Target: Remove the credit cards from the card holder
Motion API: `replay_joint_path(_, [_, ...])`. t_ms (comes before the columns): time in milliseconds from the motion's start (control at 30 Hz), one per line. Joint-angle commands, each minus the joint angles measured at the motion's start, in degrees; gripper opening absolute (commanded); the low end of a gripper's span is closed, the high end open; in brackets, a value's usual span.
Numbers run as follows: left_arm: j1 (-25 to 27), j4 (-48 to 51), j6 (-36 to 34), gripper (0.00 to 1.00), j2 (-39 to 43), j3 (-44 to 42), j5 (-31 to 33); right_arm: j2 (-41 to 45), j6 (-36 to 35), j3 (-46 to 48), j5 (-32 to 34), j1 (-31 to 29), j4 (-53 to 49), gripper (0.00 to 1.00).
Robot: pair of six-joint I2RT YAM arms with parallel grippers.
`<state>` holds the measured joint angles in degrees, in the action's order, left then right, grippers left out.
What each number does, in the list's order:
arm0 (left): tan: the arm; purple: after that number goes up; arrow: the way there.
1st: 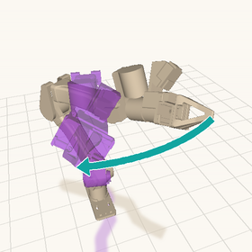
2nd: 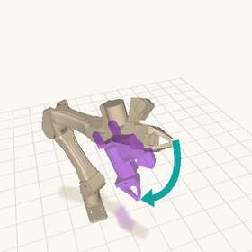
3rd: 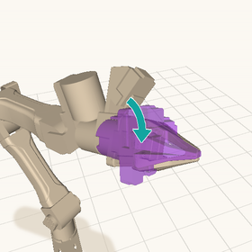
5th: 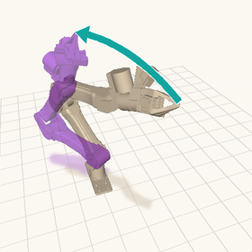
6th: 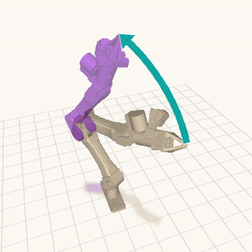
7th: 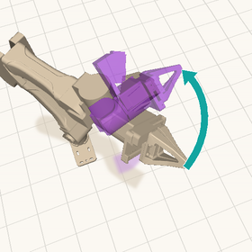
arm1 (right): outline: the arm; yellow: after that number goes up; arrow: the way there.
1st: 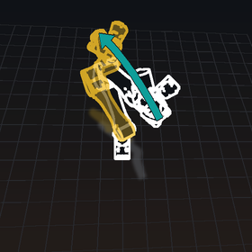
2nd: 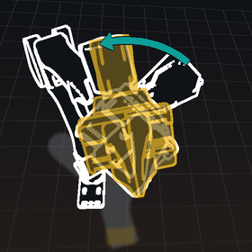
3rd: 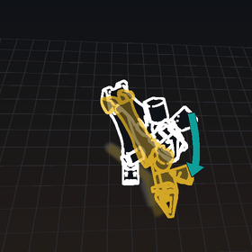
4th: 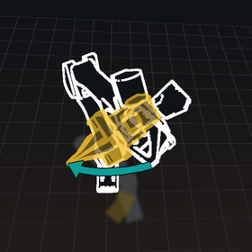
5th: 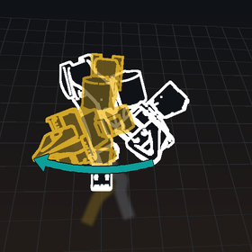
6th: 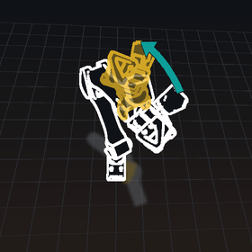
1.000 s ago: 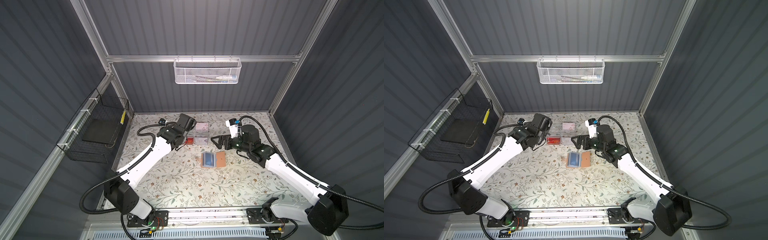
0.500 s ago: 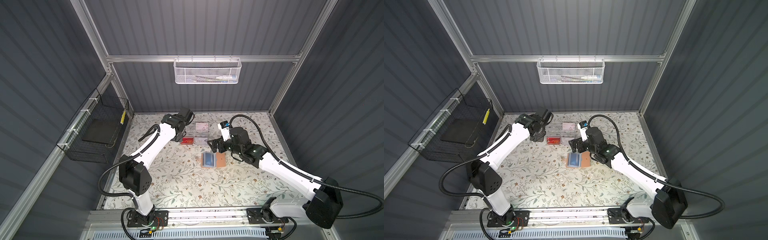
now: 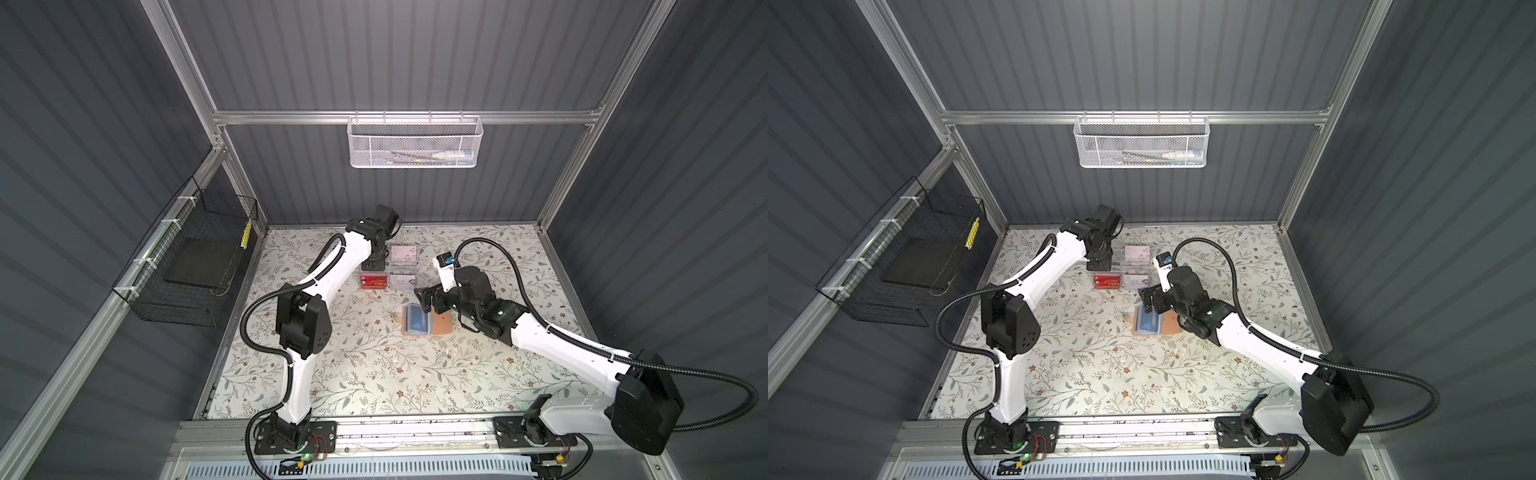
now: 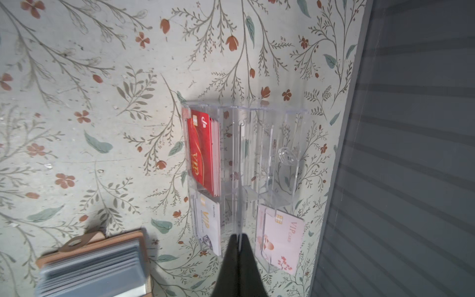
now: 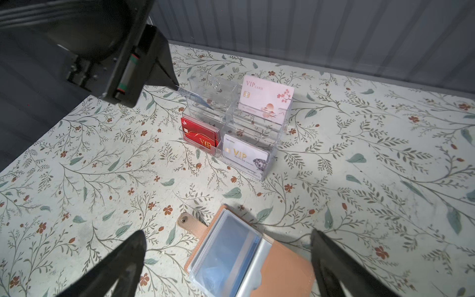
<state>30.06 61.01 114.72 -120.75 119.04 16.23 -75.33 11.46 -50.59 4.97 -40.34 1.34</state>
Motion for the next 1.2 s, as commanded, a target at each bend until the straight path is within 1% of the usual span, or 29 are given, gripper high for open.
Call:
replay_joint_path(0, [-0.71,2.58,1.28,0.0,-0.96,1.08,-1.55,-0.84,-0.83,0.91,1.89,-0.27,2.9,0.99])
replay_joint_path(167, [-1.54,-0.69,2.3,0.0,-2.18,-0.67,-3.24,-1.75,-0.39,0.66,0.95,-0.29,2.7,0.99])
replay_joint_path(367, [-2.62,-0.71,1.83,0.0,-5.67,2.33,-4.0,-2.37,-0.3,0.53,0.52,-0.27,2.94,0.99])
replay_joint_path(500, [-3.3,-2.4,1.74,0.0,-6.9,2.17,-2.73,-2.71,-0.21,0.41,0.28,-0.27,2.96,0.99])
replay_joint_path(567, [-3.59,-2.58,0.42,0.0,-7.3,2.22,-2.5,-2.72,-0.21,0.24,0.3,-0.27,2.66,0.99])
replay_joint_path(633, [-3.65,-2.57,0.19,0.0,-7.4,1.88,-1.92,-2.72,-0.12,0.06,0.06,-0.27,2.58,0.99])
replay_joint_path(733, [-3.88,-5.49,-0.34,0.0,-7.62,0.65,-2.72,-2.77,0.05,0.13,0.09,-0.27,2.66,0.99])
replay_joint_path(1167, [-4.66,-7.22,-1.77,0.0,-7.42,-1.75,-3.92,-3.24,0.32,0.14,-0.05,-0.29,2.83,0.99])
